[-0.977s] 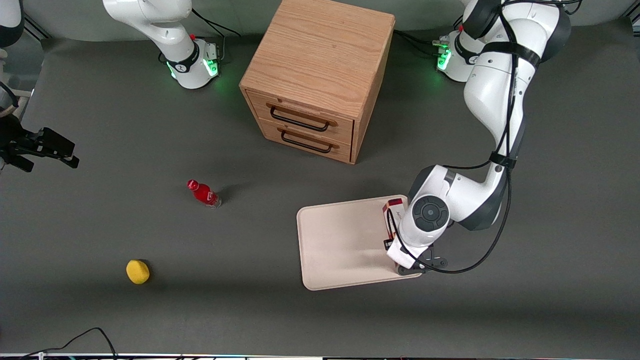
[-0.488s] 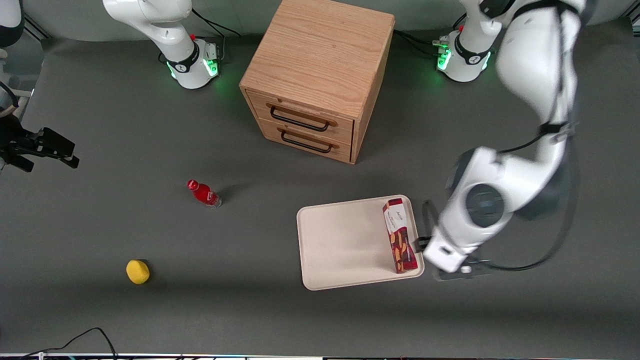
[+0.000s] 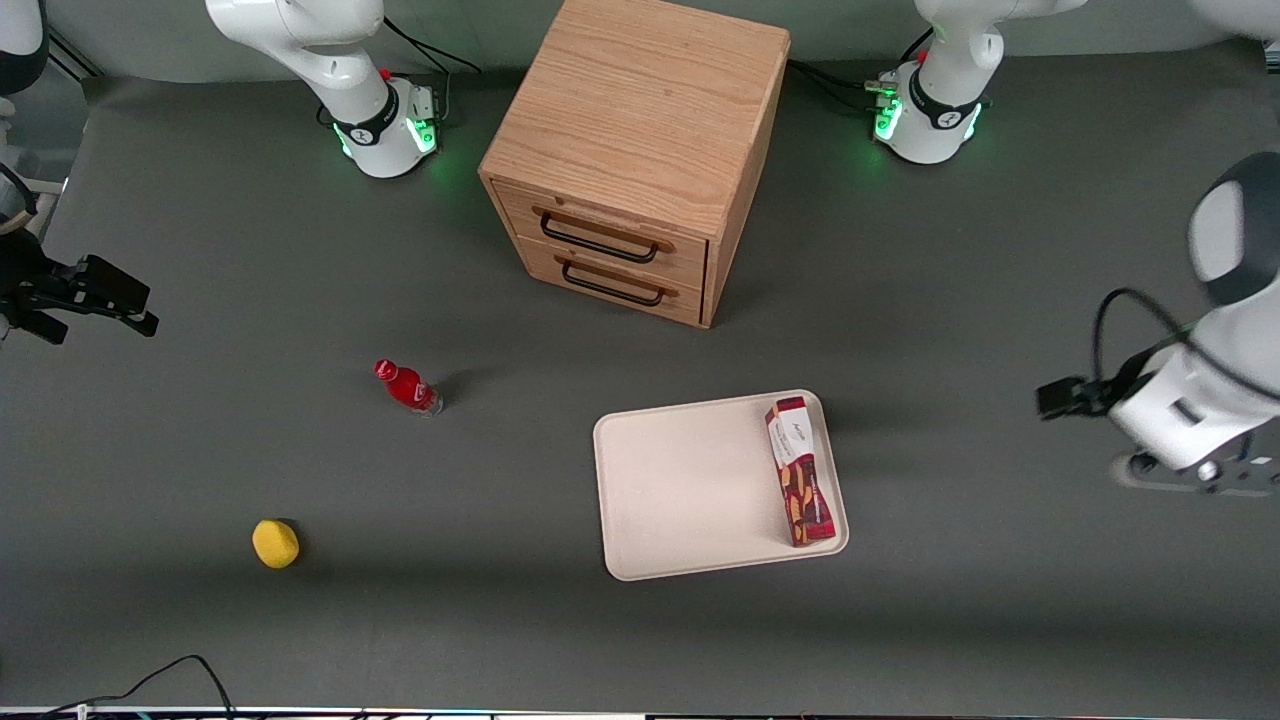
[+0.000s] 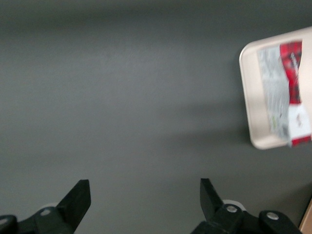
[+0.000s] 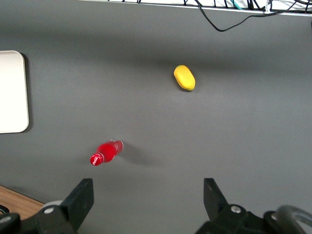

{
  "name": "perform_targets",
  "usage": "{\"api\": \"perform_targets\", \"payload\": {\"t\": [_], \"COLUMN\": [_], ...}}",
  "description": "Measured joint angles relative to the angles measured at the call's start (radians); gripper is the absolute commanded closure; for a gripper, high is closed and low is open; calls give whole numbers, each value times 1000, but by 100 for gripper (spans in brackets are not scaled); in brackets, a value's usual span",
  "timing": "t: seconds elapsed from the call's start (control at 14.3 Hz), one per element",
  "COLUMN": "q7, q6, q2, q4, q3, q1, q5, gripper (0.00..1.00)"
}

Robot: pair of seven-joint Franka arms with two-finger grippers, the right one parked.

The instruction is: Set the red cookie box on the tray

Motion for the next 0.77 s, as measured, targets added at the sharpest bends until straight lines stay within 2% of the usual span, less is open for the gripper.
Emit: {"api": "perform_targets", "payload": {"t": [0.21, 0.49, 0.77], "q7": [50, 124, 190], "q6": [-5, -9, -44], "q2": [-163, -382, -454], "q4": [-157, -343, -371], "q3": [0, 36, 67], "q1": [19, 20, 21], "q5": [-5, -50, -82], "gripper": [0, 0, 0]}}
